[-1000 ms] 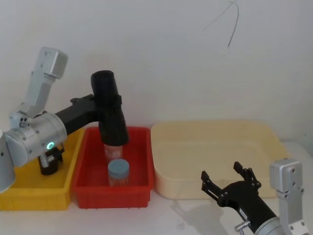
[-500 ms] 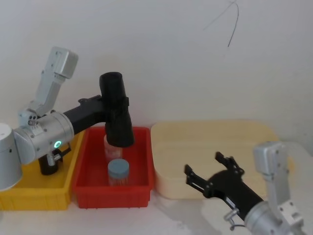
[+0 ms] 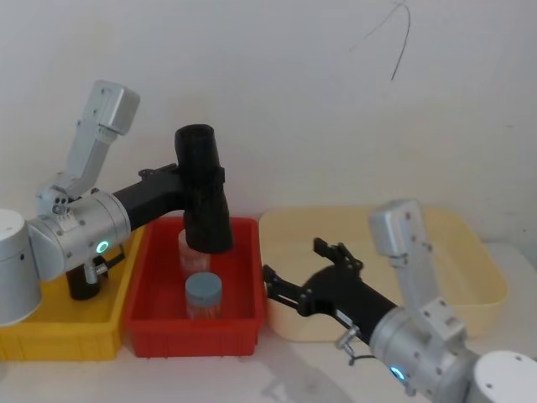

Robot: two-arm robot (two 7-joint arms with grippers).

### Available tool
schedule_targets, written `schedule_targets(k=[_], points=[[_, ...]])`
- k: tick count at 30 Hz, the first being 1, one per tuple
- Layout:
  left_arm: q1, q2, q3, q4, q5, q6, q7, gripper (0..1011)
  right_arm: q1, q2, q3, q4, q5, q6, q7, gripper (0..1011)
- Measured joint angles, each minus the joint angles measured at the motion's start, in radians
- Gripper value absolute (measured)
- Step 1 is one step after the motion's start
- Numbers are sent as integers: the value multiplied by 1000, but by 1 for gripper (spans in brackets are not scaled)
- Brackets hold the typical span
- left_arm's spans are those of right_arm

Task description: Pick up the garbage bag with the one hand and transfer it to the other hand.

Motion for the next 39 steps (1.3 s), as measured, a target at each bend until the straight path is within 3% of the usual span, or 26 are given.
schedule_targets(k=[5,12,27,39], points=[[-1,0,1,1,0,1,-1,457,48,-21,-34,24,-23,28,7,1000],[-2,-1,3,2,0,1,-1,457,94,-37,-75,60,-68,22,8,1000],[-4,-1,4,4,0,1,-2,457,171,-62,-155,159,-191,-82,0,1000],[-4,-2,4,4,0,1,-2,457,210,-82,-196,232,-262,-162,-3,1000]])
